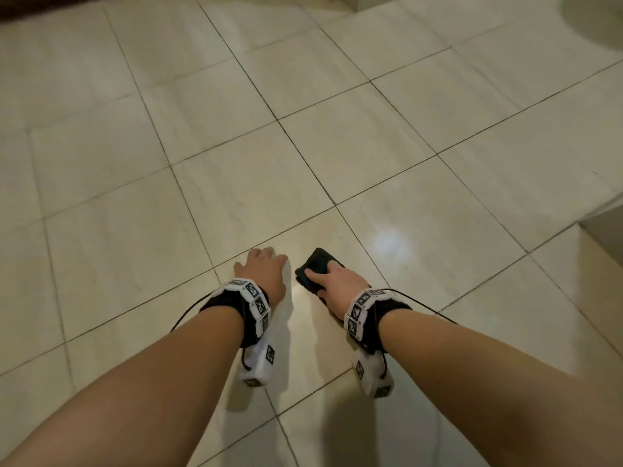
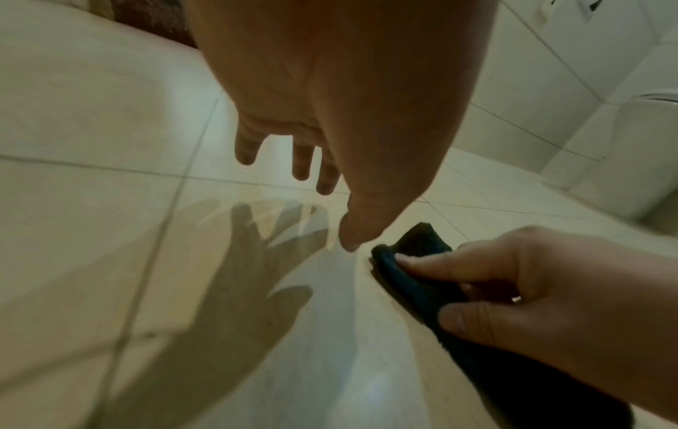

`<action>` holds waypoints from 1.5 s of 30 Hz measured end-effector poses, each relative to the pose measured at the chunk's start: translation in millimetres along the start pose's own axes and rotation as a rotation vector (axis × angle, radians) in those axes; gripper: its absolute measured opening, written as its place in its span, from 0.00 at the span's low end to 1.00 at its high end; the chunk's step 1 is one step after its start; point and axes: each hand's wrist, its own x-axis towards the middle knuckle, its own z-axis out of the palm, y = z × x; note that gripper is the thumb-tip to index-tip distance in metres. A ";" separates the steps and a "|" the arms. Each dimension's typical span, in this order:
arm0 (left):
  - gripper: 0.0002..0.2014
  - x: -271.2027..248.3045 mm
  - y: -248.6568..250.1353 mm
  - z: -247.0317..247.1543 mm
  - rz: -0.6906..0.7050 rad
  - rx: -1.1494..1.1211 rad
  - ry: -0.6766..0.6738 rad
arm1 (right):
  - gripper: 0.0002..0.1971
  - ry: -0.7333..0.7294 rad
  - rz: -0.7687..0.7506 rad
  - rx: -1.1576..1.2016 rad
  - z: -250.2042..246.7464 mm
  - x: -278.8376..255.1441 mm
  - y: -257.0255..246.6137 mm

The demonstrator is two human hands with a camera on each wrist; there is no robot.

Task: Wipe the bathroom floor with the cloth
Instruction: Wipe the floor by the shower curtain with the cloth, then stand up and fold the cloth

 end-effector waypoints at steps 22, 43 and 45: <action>0.28 -124.9 -74.0 -217.3 -0.081 -0.271 0.151 | 0.18 0.369 -0.181 0.567 -246.4 -49.0 -126.0; 0.10 -425.3 -63.3 -726.4 0.099 -0.829 0.390 | 0.19 0.593 -0.371 0.674 -742.8 -316.9 -313.0; 0.10 -452.1 -65.1 -764.3 0.099 -0.951 0.376 | 0.19 0.601 -0.380 0.658 -780.7 -339.0 -332.0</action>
